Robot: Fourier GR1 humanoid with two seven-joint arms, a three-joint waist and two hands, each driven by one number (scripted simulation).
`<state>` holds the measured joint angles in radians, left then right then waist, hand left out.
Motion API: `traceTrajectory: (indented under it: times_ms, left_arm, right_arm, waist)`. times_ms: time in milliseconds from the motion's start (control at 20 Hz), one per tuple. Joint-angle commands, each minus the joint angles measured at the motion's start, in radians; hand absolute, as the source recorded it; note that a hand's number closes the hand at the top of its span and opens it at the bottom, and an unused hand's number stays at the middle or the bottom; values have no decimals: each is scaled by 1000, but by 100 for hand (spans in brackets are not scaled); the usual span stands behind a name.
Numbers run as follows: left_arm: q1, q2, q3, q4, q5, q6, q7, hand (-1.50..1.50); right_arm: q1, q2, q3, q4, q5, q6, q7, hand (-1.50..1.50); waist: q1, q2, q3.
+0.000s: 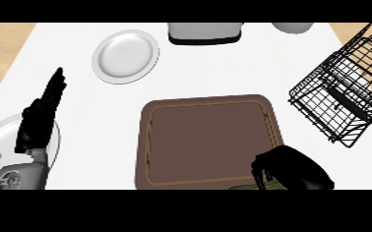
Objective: Pick the squash from the tray and place it in the tiered basket
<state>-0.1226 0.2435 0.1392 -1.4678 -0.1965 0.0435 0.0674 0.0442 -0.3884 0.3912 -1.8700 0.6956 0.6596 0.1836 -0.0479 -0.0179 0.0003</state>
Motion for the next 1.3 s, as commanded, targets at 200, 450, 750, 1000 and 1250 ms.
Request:
traceTrajectory:
  times_ms: [200, 450, 750, 1000, 1250]
  left_arm:
    - [13, 32, 34, -28, 3, 3, 19, 0]
    - [40, 23, 37, -3, 15, -7, -26, 0]
    - [46, -30, -19, -26, -26, 25, -26, 0]
    - [11, 18, 10, -63, 18, -33, 23, 0]
    - [-5, -5, -7, -42, -2, -19, 14, 0]
  right_arm:
    - [353, -90, -139, -421, -132, -200, -263, 150]
    - [478, -52, -353, -623, -288, -272, -350, 150]
    - [446, -53, -699, -622, -529, -258, -388, 150]
    - [349, -183, -1002, -555, -699, -195, -359, 150]
    - [206, -339, -1093, -439, -981, -73, -169, 150]
  waist:
    - [-45, -4, 3]
    - [-36, 2, 1]
    - [5, 10, 0]
    - [26, 11, -1]
    - [45, 16, -2]
